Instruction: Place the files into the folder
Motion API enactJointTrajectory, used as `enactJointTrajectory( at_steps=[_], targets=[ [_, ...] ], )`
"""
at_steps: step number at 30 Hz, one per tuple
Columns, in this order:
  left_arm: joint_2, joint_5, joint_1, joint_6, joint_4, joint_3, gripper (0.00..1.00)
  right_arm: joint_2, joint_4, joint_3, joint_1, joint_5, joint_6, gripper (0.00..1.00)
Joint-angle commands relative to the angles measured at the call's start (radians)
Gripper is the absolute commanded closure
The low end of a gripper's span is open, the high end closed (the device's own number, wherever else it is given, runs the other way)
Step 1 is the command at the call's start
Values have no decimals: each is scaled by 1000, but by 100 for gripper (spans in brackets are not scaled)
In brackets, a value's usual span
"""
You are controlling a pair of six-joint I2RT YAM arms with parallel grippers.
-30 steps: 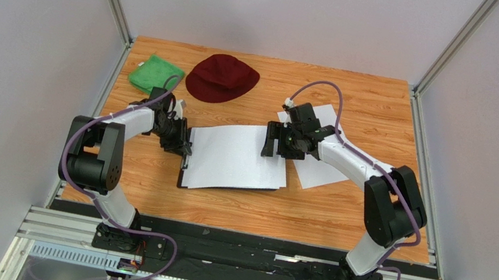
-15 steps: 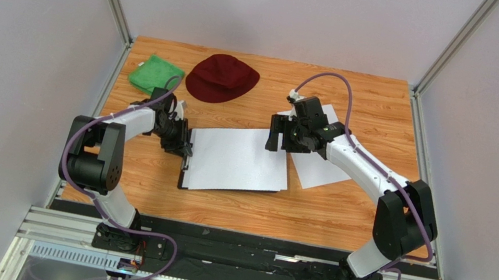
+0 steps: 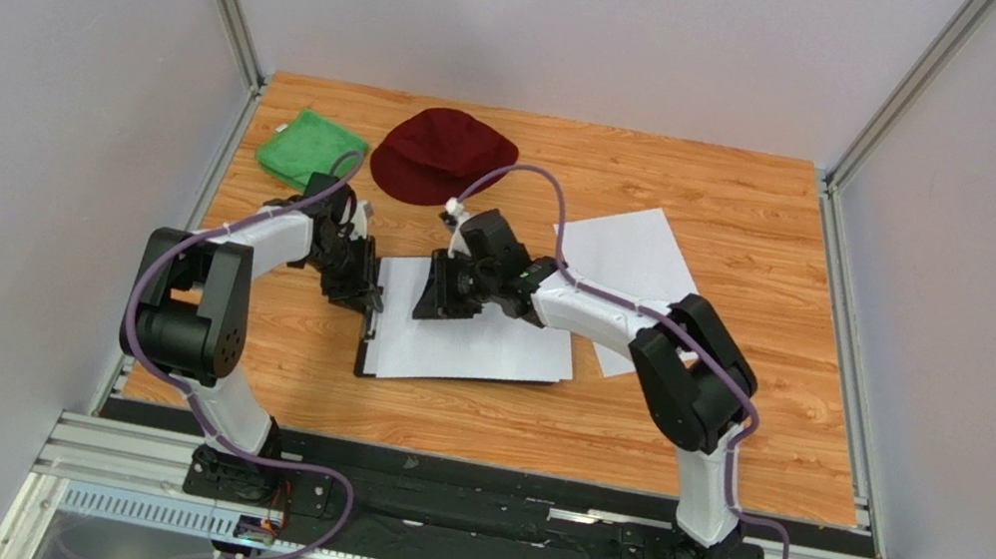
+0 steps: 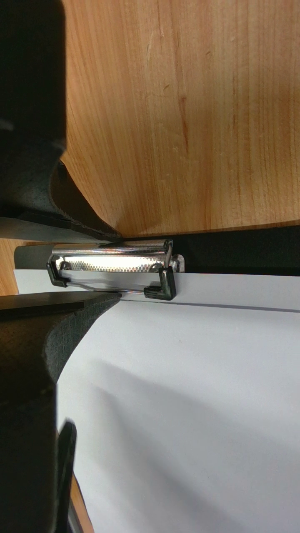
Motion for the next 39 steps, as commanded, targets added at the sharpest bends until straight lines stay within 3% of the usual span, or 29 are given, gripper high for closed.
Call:
enactJointTrajectory(
  at_steps=[1, 9, 20, 29, 39],
  targets=[
    [8, 7, -7, -21, -6, 47, 100, 42, 98, 69, 43, -3, 17, 83],
    [16, 7, -11, -17, -10, 59, 100, 108, 124, 29, 48, 82, 20, 89],
    [-15, 131, -10, -9, 72, 19, 100, 185, 159, -22, 48, 134, 91, 92],
    [-1, 140, -11, -25, 86, 19, 100, 264, 227, 21, 51, 30, 134, 93],
    [23, 87, -21, -49, 46, 50, 100, 292, 251, 41, 59, 13, 196, 95]
  ],
)
